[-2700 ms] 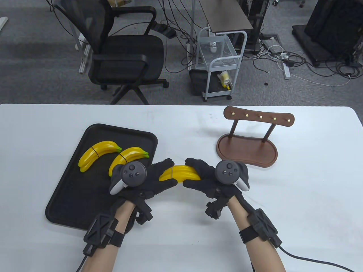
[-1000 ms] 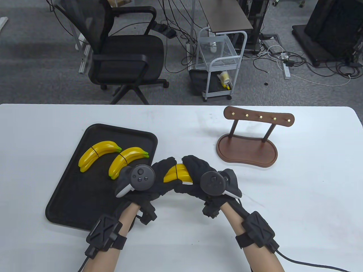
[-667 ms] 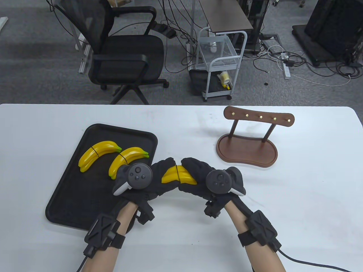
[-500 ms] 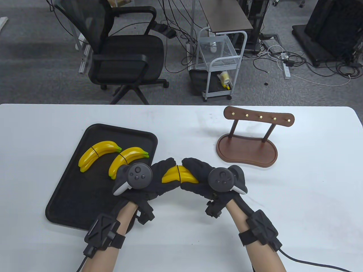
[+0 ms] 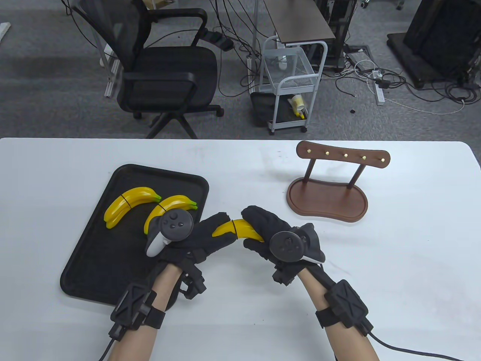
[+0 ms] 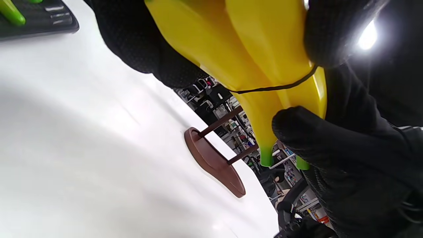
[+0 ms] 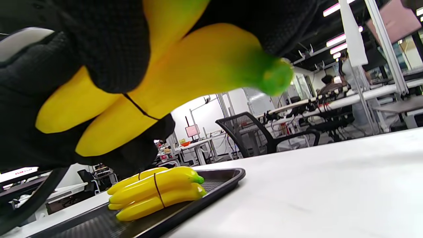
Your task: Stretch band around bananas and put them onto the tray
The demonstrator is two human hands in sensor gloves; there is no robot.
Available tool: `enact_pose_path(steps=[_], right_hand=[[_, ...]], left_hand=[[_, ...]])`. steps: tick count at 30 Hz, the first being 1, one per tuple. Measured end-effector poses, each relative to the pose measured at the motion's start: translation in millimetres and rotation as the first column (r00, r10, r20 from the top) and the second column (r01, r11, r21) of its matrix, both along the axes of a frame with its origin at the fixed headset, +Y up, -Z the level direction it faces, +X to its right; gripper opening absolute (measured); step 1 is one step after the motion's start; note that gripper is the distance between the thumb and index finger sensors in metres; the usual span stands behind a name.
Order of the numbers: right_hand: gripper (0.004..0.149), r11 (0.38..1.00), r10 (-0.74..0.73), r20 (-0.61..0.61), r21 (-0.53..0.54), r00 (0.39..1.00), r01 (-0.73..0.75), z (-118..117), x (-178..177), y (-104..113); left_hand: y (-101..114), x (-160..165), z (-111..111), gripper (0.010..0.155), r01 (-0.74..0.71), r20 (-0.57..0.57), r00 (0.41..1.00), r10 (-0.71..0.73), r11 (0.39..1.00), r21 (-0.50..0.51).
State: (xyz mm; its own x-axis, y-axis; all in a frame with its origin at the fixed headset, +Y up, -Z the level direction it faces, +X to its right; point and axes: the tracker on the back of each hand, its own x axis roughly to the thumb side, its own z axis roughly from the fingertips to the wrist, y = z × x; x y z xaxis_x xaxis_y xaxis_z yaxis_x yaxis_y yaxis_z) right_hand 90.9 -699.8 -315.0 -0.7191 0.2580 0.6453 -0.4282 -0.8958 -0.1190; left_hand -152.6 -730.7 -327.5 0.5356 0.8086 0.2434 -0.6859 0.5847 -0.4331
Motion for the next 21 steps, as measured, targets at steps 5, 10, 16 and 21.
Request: enact_pose_path(steps=[5, 10, 16, 21], right_hand=[[0.072, 0.999, 0.007, 0.030, 0.051, 1.000, -0.009, 1, -1, 2], [0.070, 0.999, -0.015, 0.036, 0.040, 0.999, 0.013, 1, 0, 1], [0.069, 1.000, -0.020, 0.044, 0.025, 0.999, 0.019, 0, 1, 1], [0.068, 1.000, -0.022, 0.066, -0.003, 0.998, 0.023, -2, 2, 0]], left_hand=[[3, 1, 0, 0.083, -0.011, 0.008, 1.000, 0.012, 0.999, -0.032], [1, 2, 0, 0.082, -0.017, 0.026, 0.999, 0.019, 0.997, -0.081], [2, 2, 1, 0.078, -0.013, 0.037, 0.999, 0.016, 0.996, -0.086], [12, 0, 3, 0.071, 0.014, -0.002, 1.000, -0.014, 1.000, 0.009]])
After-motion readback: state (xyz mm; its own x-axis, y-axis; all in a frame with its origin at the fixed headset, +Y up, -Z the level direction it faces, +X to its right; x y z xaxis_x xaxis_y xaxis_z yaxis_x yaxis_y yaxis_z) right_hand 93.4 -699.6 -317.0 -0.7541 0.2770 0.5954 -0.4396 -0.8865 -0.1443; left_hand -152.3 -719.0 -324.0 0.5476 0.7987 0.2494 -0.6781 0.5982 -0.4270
